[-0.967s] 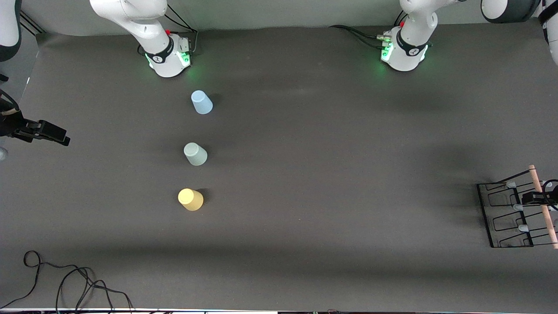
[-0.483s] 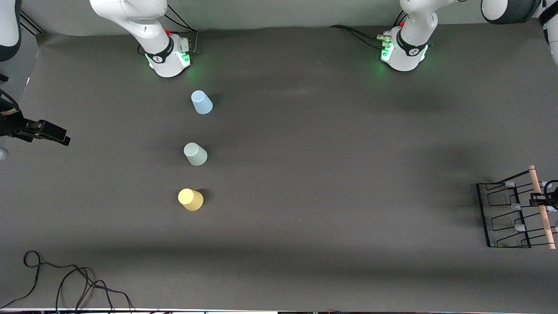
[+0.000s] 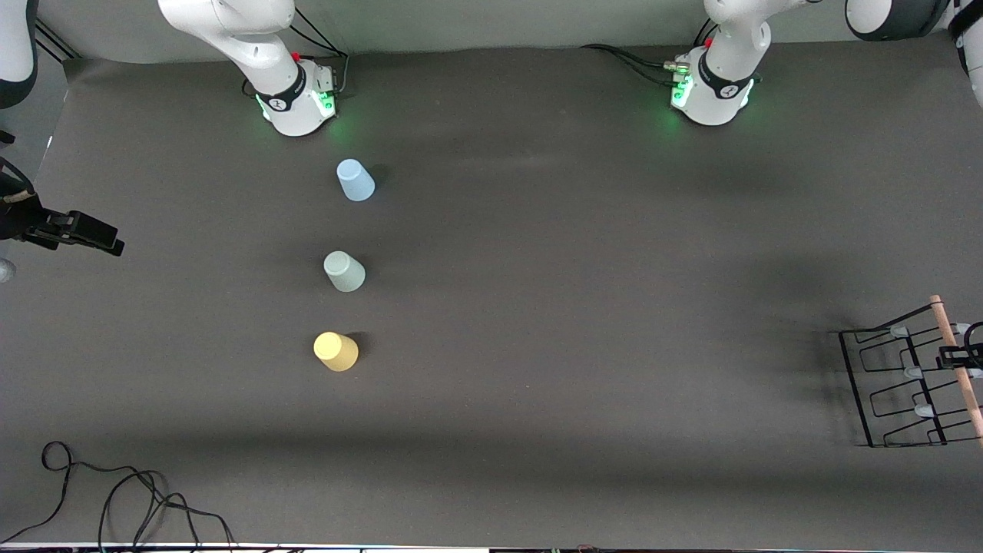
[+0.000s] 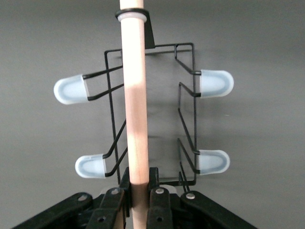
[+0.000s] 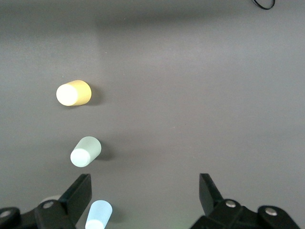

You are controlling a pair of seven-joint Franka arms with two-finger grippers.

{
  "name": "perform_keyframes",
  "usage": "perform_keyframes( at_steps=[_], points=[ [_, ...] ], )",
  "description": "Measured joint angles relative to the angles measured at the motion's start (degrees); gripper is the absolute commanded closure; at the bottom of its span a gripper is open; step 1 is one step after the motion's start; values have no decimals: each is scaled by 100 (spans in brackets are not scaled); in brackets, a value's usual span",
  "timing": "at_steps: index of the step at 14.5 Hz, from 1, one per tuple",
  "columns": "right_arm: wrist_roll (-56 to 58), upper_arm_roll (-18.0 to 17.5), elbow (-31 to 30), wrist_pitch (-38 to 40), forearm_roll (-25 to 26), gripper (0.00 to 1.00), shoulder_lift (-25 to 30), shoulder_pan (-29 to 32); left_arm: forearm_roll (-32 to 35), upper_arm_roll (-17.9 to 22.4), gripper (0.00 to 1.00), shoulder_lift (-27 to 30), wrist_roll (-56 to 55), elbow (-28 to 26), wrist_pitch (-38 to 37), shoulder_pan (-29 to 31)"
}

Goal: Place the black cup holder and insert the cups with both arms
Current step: 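Lower the left gripper onto the rack's wooden handle and grasp it, then carry the black rack with the left gripper toward the table middle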

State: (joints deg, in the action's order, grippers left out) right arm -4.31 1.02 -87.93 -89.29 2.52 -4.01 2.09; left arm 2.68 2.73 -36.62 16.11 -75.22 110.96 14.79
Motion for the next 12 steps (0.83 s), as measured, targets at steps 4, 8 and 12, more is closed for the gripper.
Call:
perform_keyframes(
  at_steps=[4,8,12],
  points=[
    [0,0,0,3,0,0,0,0,-2,-25,100,391,-299,4,-921,-613],
    [0,0,0,8,0,0,0,0,-253,-36,100,799,-631,-132,-1436,-1307],
    [0,0,0,14,0,0,0,1,-378,-50,100,1307,-1546,-908,-1175,-1989]
  ],
)
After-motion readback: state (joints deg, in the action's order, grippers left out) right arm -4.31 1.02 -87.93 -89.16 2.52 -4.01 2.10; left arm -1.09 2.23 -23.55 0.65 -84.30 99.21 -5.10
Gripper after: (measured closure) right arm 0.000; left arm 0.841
